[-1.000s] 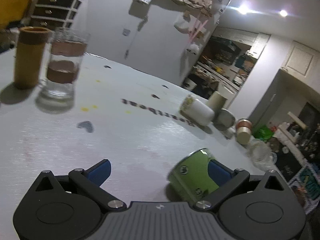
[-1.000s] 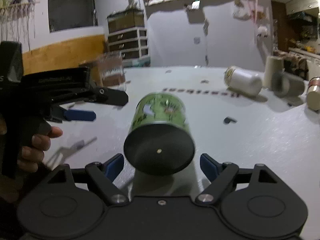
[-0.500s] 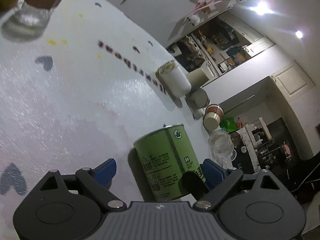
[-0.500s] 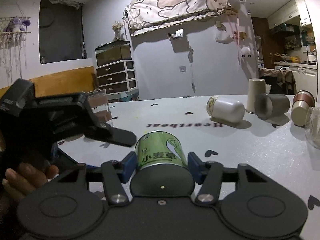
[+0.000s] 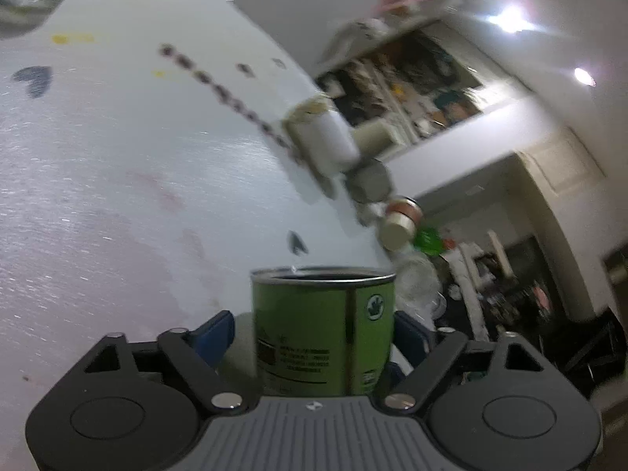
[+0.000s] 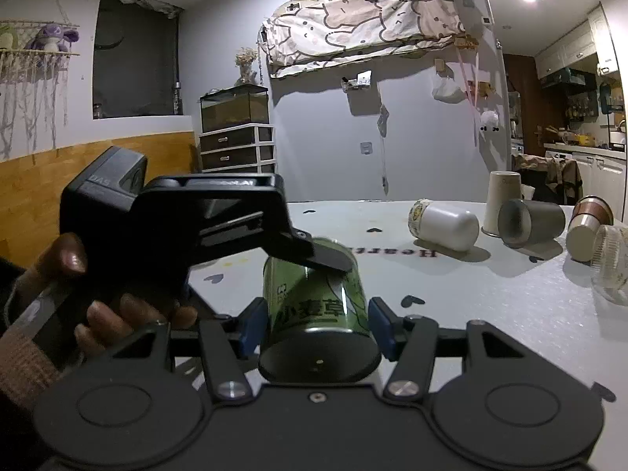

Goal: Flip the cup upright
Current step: 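Carry the upright green tin can with the right gripper beside the glass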

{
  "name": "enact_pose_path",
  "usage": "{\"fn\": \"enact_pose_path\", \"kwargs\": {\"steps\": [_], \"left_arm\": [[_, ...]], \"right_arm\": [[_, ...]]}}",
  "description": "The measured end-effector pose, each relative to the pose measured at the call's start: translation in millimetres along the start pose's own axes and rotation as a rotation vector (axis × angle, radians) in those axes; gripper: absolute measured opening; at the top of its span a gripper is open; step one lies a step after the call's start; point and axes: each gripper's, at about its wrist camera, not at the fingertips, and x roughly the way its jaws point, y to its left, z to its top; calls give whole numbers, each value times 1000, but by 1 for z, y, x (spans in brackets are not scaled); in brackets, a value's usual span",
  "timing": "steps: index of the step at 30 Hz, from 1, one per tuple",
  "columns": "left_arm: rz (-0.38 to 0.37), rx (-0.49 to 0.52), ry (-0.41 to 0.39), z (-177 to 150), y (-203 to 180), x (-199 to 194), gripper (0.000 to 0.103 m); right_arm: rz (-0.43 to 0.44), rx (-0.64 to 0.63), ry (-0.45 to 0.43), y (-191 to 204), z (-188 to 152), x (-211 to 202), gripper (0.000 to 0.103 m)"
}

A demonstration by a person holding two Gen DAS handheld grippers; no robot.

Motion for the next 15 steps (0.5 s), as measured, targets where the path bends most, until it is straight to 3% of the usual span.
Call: {"fn": "enact_pose_path", "kwargs": {"steps": [3,7,15], "left_arm": [[1,185,-42,-15,-22,-11,84],[116,472,-114,-39,-51,-18,81],[265,764,-157,-69,-69,-8,77]], "right_arm": [[8,2,2,-1,-3,-9,57],[30,10,42,-1,-10,-9,57],[30,26,108,0,-26,3,52]]}}
